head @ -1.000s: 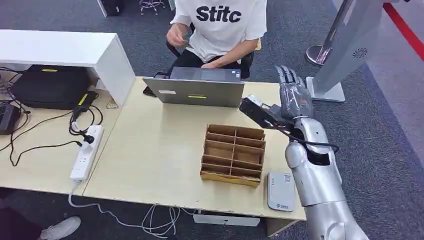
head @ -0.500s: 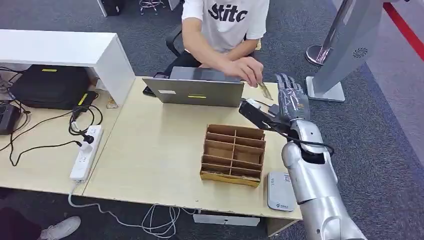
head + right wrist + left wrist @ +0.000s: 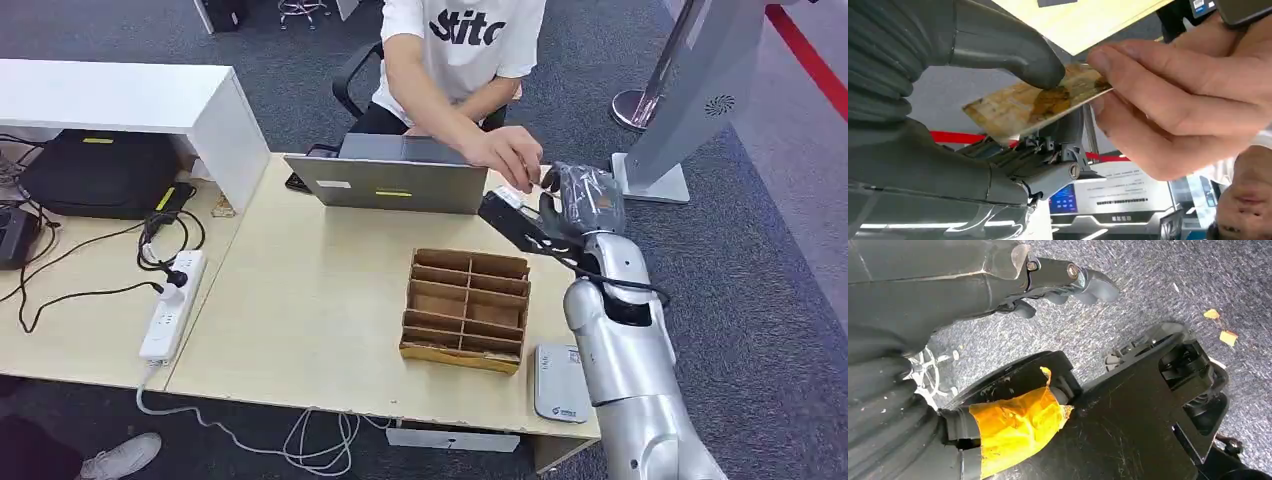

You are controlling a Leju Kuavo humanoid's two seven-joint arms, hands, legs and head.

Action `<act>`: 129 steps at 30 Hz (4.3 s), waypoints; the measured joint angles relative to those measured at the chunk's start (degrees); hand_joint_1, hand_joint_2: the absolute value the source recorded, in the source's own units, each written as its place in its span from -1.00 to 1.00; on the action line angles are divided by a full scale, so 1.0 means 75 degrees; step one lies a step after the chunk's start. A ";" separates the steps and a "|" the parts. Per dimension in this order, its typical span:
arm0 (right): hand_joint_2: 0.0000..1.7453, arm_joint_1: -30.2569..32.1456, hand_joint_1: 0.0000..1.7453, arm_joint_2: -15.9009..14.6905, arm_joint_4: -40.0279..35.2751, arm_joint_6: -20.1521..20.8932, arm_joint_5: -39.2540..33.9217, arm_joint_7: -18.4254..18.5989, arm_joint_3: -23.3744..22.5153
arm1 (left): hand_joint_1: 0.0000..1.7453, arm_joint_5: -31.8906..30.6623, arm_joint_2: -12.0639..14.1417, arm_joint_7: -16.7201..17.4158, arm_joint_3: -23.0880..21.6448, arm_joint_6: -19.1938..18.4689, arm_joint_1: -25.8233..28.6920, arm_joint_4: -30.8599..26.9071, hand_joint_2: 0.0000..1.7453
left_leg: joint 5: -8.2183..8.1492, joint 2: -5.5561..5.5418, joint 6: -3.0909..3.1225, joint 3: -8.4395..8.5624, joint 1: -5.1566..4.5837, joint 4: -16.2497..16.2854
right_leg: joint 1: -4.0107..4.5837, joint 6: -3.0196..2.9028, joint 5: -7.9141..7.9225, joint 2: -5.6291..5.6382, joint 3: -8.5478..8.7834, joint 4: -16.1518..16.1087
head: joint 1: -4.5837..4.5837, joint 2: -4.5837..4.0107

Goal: Pass the card to the sensor for recognition and then transmit it.

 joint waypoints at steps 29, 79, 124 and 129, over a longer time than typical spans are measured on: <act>1.00 0.4057 1.00 -0.0306 -0.4580 -0.0288 -0.3458 -0.2141 0.0340 | -1.00 0.0891 0.0070 -0.0370 0.0460 0.0408 0.0212 0.0000 1.00 | -0.0025 -0.0003 0.0001 -0.0009 0.0000 -0.0002 | 0.0000 0.0003 -0.0023 -0.0003 -0.0006 -0.0004 | 0.0003 0.0000; 1.00 0.5939 1.00 -0.0772 -0.3725 -0.0079 -0.1941 -0.1282 -0.0522 | -1.00 0.1070 0.0087 -0.0507 0.0889 0.0530 0.0227 0.0000 1.00 | -0.0035 -0.0001 -0.0001 -0.0010 0.0000 -0.0002 | -0.0001 0.0005 -0.0031 -0.0002 -0.0005 -0.0005 | 0.0003 0.0000; 1.00 0.2142 1.00 -0.0583 -0.4432 0.1238 -0.2687 -0.0692 0.2226 | -1.00 0.0294 0.0073 -0.0411 0.0597 0.0245 0.0134 0.0000 1.00 | -0.0009 0.0006 -0.0002 -0.0007 0.0000 -0.0002 | 0.0000 -0.0003 -0.0014 0.0001 0.0000 0.0000 | 0.0003 0.0000; 1.00 0.0706 1.00 -0.0184 -0.2824 0.1215 -0.2320 -0.0059 0.2302 | -1.00 -0.0043 0.0026 -0.0236 0.0309 0.0114 0.0047 0.0000 1.00 | -0.0006 0.0006 -0.0008 -0.0007 0.0000 -0.0002 | 0.0000 -0.0005 -0.0013 0.0002 -0.0002 0.0002 | 0.0003 0.0000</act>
